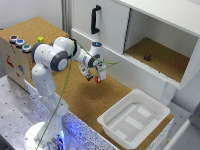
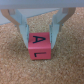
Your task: Grasp the pink block, then rotate it left
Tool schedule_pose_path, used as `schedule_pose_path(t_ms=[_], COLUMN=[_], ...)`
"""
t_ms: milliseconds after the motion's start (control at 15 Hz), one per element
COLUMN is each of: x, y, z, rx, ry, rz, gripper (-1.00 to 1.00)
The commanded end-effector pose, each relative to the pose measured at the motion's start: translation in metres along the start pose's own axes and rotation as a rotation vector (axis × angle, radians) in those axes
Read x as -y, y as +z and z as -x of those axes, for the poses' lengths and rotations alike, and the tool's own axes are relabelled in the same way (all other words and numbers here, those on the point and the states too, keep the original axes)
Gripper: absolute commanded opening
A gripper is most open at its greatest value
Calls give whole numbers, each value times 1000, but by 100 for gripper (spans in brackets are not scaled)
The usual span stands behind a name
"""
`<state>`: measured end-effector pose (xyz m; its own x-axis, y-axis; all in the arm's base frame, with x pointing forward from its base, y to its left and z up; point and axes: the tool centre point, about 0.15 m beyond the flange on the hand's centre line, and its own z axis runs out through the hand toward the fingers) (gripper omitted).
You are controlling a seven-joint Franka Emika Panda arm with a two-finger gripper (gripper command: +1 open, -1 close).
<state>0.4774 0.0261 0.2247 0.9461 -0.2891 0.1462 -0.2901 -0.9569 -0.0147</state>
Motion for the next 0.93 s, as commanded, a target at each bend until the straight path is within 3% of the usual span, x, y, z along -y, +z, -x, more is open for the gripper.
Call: schedule_pose_path(t_ms=[0, 67, 133, 267, 533, 667, 800, 867], x=[-5, -9, -15, -18, 8, 11, 17, 20], y=[-49, -51, -49, -50, -59, -56, -50, -49], z=[50, 53, 51, 47, 65, 74, 87, 97], rx=[13, 21, 41, 16, 9, 55, 99, 90], ry=[-253, -329, -378, -555, -1154, -1356, -1604, -1728], rz=[13, -24, -132, -211, -279, -336, -331, -292], gripper=[-100, -100, -100, -100, -100, -100, -100, -100])
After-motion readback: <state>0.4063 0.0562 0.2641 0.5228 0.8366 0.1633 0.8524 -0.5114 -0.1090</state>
